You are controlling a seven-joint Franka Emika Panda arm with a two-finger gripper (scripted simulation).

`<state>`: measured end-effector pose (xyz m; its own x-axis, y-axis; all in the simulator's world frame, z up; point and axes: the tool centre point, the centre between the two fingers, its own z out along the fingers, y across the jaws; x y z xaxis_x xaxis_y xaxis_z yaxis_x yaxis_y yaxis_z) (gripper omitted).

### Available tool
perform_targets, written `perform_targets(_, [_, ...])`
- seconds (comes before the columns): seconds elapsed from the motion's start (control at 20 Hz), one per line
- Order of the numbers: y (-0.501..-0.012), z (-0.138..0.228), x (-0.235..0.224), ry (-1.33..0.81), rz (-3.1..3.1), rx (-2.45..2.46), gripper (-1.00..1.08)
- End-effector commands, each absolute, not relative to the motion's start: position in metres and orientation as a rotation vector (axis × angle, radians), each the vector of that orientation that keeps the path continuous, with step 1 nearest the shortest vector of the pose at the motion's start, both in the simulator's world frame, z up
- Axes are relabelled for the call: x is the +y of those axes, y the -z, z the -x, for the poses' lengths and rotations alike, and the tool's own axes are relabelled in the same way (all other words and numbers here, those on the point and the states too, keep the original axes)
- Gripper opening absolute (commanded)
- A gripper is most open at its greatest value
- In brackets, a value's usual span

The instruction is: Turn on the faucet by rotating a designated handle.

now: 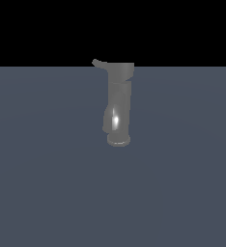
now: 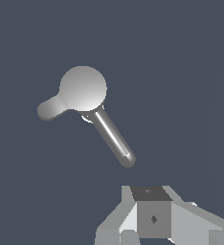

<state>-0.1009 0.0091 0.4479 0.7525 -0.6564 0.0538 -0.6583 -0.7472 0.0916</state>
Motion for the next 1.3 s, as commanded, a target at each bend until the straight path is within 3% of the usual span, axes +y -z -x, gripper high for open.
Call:
perform_targets(0.0, [-0.442,0.088,0.011,-0.034,-2.81,-1.152,-1.0])
perform_targets(1.25, [-0.358,-0.029,0.028,-0.049,-2.407,-1.933,-1.0])
